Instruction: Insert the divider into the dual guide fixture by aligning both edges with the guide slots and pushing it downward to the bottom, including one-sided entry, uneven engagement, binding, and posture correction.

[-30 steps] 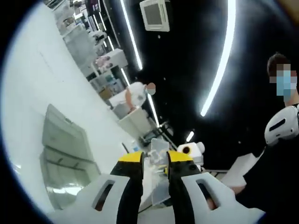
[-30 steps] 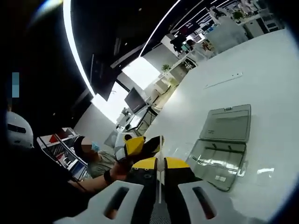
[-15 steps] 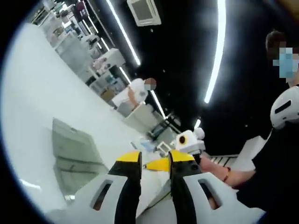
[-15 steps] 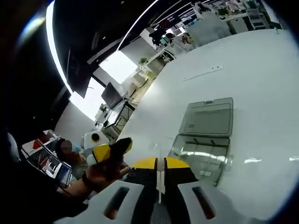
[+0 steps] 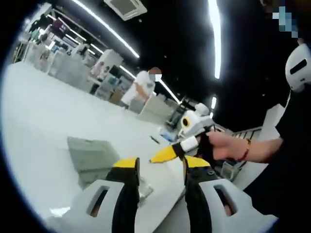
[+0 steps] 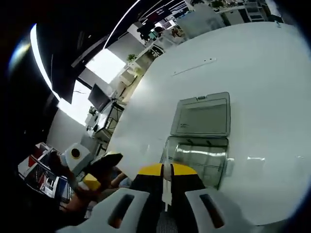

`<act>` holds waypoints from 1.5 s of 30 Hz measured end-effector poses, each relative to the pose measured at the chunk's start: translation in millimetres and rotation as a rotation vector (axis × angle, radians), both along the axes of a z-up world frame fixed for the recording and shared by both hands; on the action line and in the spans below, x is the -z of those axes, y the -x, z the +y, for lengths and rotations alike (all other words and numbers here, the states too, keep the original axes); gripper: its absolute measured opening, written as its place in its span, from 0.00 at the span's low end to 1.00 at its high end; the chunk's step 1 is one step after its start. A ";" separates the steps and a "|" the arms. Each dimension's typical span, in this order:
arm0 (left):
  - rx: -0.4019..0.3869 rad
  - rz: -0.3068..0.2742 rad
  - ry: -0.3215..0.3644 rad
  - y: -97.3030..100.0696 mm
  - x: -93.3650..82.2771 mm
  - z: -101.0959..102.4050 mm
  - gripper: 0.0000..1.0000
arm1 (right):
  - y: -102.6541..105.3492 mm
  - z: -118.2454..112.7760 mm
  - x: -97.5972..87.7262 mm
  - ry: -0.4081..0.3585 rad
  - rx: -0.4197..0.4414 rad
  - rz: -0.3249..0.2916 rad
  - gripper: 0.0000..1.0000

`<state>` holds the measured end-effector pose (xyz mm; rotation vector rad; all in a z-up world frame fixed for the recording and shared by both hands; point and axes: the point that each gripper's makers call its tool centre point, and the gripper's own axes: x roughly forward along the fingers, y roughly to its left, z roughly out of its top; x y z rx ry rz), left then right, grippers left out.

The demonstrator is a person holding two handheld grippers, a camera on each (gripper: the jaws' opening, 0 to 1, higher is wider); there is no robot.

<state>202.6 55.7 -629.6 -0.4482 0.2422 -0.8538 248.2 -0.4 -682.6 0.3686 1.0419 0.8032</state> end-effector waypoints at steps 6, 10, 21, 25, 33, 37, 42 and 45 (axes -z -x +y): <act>0.035 -0.053 -0.131 6.9 7.3 -3.4 0.44 | -2.0 -1.1 11.5 0.064 -0.009 0.018 0.00; 0.030 -0.083 -0.152 5.8 5.1 -3.5 0.51 | -6.2 -0.9 17.8 0.078 -0.003 0.041 0.00; 0.042 -0.127 -0.272 -1.0 13.9 -4.2 0.73 | -14.3 -5.6 37.3 0.155 0.004 0.091 0.00; 0.033 -0.120 -0.310 -3.7 22.3 -0.9 0.82 | -17.6 -8.0 43.7 0.171 0.024 0.114 0.00; 0.019 -0.133 -0.333 -8.9 23.6 4.5 0.94 | -17.7 -7.7 52.9 0.224 0.011 0.146 0.00; 0.020 -0.120 -0.323 -10.8 24.4 7.4 0.96 | -15.1 -8.5 60.5 0.263 -0.004 0.164 0.00; 0.035 -0.115 -0.316 -9.0 25.5 7.3 0.93 | -15.4 -9.8 68.6 0.281 0.026 0.197 0.00; 0.034 -0.103 -0.316 -8.2 28.5 9.8 0.92 | -16.3 -9.3 70.7 0.283 0.031 0.210 0.00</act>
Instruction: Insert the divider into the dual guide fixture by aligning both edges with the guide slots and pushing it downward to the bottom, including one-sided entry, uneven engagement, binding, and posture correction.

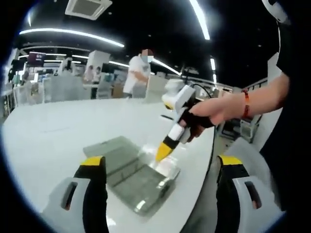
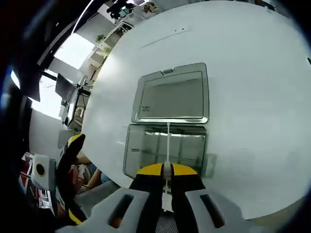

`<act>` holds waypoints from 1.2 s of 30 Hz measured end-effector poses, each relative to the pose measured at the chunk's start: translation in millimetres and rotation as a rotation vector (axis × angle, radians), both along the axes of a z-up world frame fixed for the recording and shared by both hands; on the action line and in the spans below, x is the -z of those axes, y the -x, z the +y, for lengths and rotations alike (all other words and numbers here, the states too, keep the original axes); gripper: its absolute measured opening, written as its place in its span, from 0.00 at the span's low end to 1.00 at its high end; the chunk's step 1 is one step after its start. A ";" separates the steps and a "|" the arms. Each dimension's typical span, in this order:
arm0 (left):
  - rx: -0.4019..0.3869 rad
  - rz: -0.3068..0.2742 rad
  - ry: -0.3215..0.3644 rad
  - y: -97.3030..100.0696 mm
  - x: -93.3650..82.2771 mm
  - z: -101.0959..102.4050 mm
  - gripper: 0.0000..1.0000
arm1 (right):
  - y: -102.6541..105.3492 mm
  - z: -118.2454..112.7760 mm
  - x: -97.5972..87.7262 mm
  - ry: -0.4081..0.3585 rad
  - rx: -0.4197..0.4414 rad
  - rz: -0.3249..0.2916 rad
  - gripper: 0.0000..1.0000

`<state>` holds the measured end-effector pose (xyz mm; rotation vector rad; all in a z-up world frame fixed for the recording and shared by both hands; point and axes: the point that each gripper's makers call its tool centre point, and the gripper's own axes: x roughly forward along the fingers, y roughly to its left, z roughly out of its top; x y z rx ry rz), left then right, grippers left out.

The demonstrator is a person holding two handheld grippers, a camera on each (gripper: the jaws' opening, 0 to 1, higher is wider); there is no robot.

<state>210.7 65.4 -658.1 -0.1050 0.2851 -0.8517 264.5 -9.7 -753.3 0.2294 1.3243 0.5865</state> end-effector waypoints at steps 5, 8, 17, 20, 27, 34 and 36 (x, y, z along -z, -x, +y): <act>-0.011 0.000 0.009 -0.1 -0.3 3.1 0.92 | 0.2 -0.2 3.3 0.013 0.005 0.016 0.00; -0.016 0.002 0.013 -0.6 0.3 4.6 0.91 | -0.9 0.3 6.0 0.018 -0.001 0.023 0.00; -0.037 0.006 0.026 -2.1 -0.6 10.1 0.89 | -2.2 -0.8 15.6 0.052 -0.010 0.046 0.00; -0.044 0.007 0.030 -2.6 -0.3 11.9 0.89 | -2.2 -1.2 17.2 0.062 -0.008 0.048 0.00; -0.057 0.012 0.033 -3.4 2.2 17.0 0.88 | -4.1 -1.9 20.9 0.072 -0.005 0.055 0.00; -0.070 0.008 0.038 -5.0 0.3 21.7 0.88 | -3.8 -3.4 22.9 0.091 -0.013 0.051 0.00; -0.072 0.008 0.043 -5.0 -0.1 21.7 0.87 | -4.3 -3.5 22.7 0.097 -0.012 0.047 0.00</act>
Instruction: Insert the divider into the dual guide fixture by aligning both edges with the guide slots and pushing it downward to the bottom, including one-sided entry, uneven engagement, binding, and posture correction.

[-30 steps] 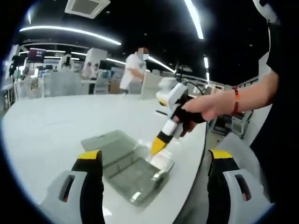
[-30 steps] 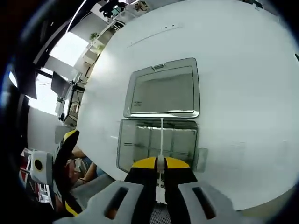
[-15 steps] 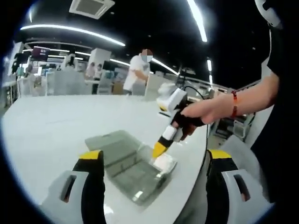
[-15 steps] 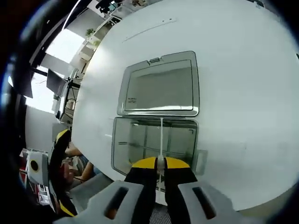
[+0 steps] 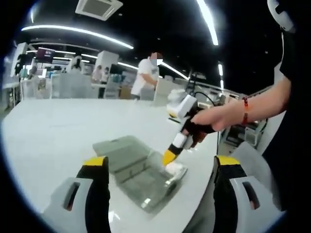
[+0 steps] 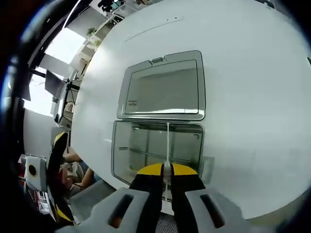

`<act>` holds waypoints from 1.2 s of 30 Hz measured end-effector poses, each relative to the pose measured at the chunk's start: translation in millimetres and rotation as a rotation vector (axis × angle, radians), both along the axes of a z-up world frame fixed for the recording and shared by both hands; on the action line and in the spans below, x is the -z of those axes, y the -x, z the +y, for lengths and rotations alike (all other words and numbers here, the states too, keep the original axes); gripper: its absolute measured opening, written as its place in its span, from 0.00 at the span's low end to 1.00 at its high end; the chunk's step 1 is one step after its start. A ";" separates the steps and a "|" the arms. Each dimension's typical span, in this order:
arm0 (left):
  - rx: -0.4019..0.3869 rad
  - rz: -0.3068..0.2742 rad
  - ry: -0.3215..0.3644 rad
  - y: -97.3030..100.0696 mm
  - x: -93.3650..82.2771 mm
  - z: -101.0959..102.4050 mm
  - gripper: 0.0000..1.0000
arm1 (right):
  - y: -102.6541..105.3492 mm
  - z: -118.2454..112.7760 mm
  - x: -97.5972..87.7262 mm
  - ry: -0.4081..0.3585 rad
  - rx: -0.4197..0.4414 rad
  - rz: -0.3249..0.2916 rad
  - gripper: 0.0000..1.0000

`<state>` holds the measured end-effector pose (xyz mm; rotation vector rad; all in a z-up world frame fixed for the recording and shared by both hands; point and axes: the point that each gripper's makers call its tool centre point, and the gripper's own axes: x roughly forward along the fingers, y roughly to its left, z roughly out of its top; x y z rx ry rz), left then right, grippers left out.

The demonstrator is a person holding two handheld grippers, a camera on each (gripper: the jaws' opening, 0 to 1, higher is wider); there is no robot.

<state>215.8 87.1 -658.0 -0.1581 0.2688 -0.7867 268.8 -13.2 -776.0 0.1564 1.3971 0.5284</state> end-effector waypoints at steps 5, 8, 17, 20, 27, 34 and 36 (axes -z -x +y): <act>0.003 0.003 0.004 0.8 0.0 -1.1 0.87 | -0.2 2.3 -0.2 0.006 -0.005 0.008 0.00; 0.003 0.002 0.005 0.8 0.0 -1.1 0.87 | -0.3 2.9 -1.3 0.013 -0.012 0.008 0.00; 0.001 0.007 0.011 1.5 0.5 -0.1 0.86 | 0.4 7.6 -3.1 0.007 -0.013 0.014 0.00; -0.001 0.007 0.014 1.5 0.0 0.9 0.86 | 1.4 10.7 -3.6 -0.002 -0.013 0.019 0.00; -0.008 0.014 0.016 1.6 1.8 3.2 0.86 | 1.9 8.5 -5.2 0.004 -0.009 0.017 0.00; 0.002 0.016 0.017 2.9 1.0 -0.1 0.85 | 1.3 3.6 -8.0 0.002 0.016 0.010 0.00; 0.009 0.012 0.017 3.6 -0.4 -1.9 0.85 | 1.4 2.3 -9.0 0.002 0.026 0.009 0.00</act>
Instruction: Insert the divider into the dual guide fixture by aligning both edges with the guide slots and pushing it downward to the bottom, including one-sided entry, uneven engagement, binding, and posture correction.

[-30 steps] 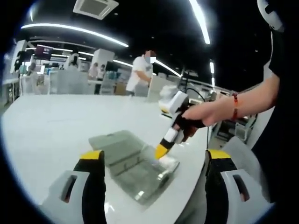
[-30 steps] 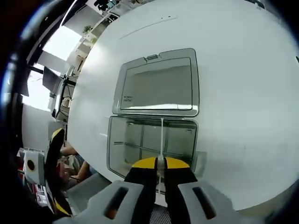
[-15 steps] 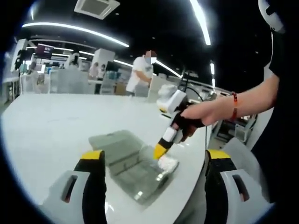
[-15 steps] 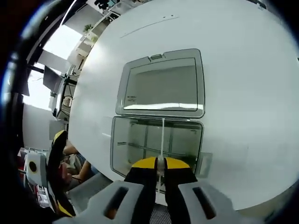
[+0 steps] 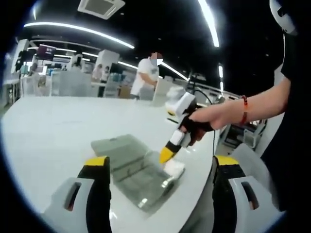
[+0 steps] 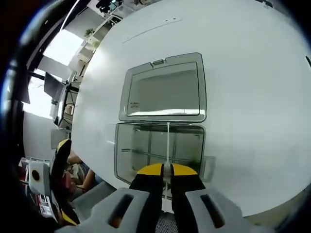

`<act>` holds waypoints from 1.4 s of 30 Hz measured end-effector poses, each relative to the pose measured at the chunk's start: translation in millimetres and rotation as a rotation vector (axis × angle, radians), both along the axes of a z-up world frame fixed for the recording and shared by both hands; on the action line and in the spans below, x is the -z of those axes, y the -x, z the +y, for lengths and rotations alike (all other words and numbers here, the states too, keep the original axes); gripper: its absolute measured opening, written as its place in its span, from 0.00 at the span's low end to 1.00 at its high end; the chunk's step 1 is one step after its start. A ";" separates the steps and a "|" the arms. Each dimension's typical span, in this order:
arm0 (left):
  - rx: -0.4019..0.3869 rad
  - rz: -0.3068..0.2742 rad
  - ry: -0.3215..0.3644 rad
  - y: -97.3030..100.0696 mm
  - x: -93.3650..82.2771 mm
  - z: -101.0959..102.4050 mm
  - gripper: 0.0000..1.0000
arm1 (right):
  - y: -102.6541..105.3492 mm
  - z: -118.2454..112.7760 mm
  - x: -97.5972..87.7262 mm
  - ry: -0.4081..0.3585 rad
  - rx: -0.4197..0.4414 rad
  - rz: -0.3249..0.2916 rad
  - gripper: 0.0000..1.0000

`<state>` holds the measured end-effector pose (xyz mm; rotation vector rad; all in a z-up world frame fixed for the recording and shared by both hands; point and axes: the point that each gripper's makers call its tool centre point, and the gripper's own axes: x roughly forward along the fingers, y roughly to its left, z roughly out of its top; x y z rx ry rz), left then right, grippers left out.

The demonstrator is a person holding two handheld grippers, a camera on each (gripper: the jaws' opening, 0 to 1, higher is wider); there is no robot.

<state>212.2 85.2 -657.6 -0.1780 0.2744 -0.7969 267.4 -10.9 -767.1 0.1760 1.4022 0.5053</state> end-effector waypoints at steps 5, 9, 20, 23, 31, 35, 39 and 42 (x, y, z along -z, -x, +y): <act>0.051 0.017 -0.007 4.6 3.1 -6.2 0.85 | 0.4 -3.7 -0.5 0.016 0.038 -0.009 0.00; 0.082 0.029 -0.003 6.4 3.5 -8.4 0.85 | -2.3 -5.6 0.4 0.040 0.054 -0.019 0.00; 0.140 0.063 0.007 5.3 7.9 -9.1 0.84 | 0.4 -1.1 -0.6 0.083 0.063 -0.038 0.00; 0.144 0.068 0.014 1.3 10.3 -8.5 0.84 | -0.2 0.2 2.2 0.081 0.068 -0.030 0.00; 0.123 0.072 0.033 -3.0 11.7 -4.2 0.84 | -0.8 2.7 5.1 0.087 0.052 -0.018 0.00; 0.115 0.076 0.037 -1.8 13.1 -1.9 0.84 | -0.7 2.8 5.5 0.089 0.048 -0.019 0.00; 0.109 0.078 0.034 -1.2 13.5 -1.4 0.84 | 0.4 2.3 6.4 0.089 0.048 -0.022 0.00; 0.107 0.075 0.041 -1.3 11.4 -1.9 0.84 | 0.3 2.7 7.1 0.086 0.047 -0.025 0.00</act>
